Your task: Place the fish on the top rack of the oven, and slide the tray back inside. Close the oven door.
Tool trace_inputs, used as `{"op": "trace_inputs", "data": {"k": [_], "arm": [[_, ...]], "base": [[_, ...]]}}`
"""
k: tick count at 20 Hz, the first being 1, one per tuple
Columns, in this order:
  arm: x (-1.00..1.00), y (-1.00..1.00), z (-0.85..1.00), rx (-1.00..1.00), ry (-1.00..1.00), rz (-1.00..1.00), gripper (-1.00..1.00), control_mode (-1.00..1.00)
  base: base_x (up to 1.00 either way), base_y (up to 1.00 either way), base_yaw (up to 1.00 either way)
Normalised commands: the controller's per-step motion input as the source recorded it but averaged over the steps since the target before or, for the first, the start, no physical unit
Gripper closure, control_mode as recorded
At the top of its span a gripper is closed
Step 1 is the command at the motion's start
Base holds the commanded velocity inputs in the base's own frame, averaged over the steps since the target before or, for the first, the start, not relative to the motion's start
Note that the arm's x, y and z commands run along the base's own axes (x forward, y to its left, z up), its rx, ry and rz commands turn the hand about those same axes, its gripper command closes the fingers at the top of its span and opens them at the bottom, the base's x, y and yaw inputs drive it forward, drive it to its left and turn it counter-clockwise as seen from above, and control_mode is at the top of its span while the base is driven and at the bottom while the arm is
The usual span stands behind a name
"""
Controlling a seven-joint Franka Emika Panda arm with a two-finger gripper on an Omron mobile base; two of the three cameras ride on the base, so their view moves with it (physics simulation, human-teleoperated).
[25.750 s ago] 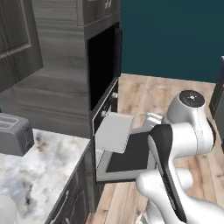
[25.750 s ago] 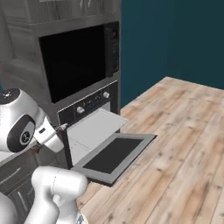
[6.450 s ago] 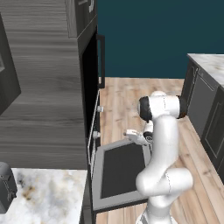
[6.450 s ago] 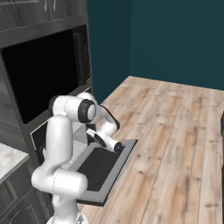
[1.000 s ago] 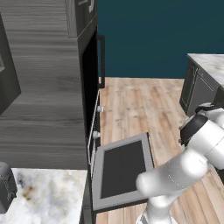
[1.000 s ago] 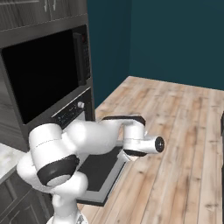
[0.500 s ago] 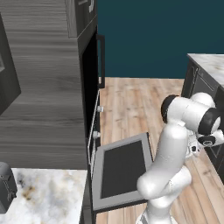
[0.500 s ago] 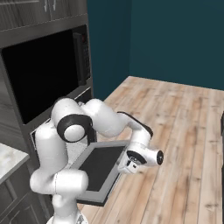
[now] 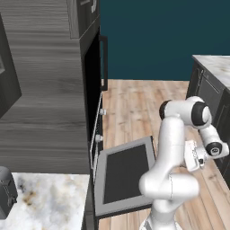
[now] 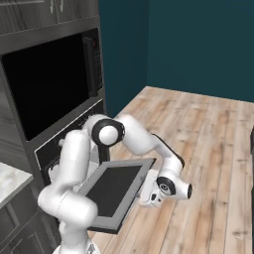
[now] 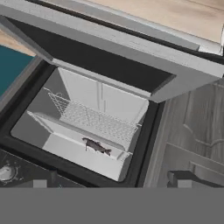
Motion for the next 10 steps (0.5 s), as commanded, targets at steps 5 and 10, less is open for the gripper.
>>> {"op": "trace_inputs", "data": {"k": [5, 10], "arm": [[0.05, 0.0, -0.44, 0.09, 0.0, 0.11, -1.0, -1.0], [0.14, 0.0, -0.39, 0.1, 0.0, 0.07, -1.0, -1.0]], "base": [[0.0, 0.0, 0.0], [0.0, 0.0, 0.0]]}}
